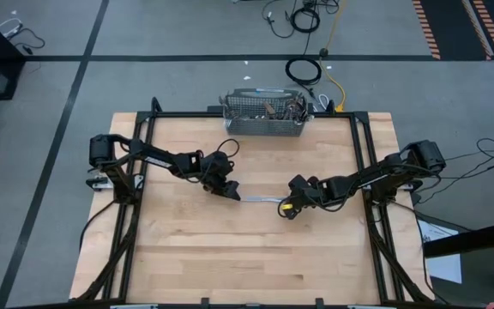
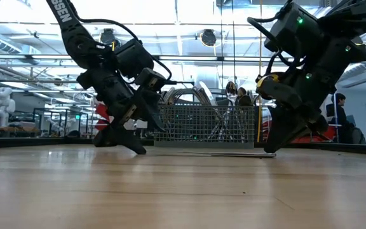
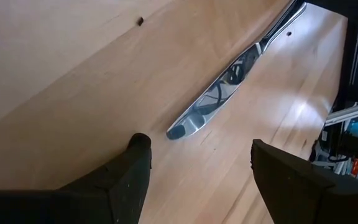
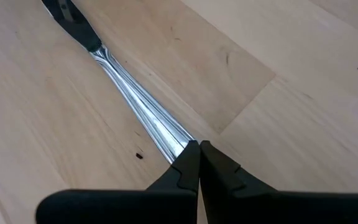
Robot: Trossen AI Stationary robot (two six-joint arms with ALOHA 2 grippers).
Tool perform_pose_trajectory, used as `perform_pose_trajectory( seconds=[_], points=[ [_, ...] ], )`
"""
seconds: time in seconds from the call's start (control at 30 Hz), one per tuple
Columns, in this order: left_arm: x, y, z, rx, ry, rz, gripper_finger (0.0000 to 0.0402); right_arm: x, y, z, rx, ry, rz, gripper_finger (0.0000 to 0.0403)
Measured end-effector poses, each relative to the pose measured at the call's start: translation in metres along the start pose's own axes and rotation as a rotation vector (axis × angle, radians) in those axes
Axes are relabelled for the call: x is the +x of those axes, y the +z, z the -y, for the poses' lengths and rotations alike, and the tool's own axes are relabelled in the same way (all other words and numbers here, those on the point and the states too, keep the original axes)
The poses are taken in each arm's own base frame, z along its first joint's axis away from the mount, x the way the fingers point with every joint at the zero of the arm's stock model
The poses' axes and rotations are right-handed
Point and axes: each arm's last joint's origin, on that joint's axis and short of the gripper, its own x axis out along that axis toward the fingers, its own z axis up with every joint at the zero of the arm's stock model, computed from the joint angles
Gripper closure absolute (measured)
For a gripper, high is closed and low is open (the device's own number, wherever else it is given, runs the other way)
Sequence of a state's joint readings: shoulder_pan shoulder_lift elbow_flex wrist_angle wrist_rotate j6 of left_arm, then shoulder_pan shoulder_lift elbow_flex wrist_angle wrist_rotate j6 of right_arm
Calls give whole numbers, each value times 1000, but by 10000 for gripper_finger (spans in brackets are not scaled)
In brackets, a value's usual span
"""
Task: Sort silverware
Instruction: Put the silver table knife into the silverware organizer
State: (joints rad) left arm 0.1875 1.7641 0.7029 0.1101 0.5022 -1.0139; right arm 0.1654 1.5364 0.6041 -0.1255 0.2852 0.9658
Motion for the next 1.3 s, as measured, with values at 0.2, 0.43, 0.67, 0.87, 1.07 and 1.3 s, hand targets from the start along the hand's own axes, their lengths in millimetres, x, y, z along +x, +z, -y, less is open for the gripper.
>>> perform_pose_trajectory(
  seconds=[0.2, 0.43, 0.67, 0.87, 1.07, 1.3],
  points=[
    [0, -1, 0, -15, -11, -16, 126, 0, 0, 0, -6, -4, 0, 403],
    [0, -1, 0, -34, -11, -15, 126, 0, 0, 0, -4, -6, 2, 403],
    [1, 1, 2, -76, -34, -3, 126, 0, 0, 1, 10, -24, 21, 403],
    [1, -1, 4, -80, -40, -4, 126, 0, 0, 1, 37, -24, 22, 403],
    [5, -6, 10, -25, -60, -6, 126, 0, 0, 2, 41, -35, 38, 403],
    [18, -11, 8, -85, -56, -27, 126, 0, 1, 1, 41, -26, 48, 403]
  ],
)
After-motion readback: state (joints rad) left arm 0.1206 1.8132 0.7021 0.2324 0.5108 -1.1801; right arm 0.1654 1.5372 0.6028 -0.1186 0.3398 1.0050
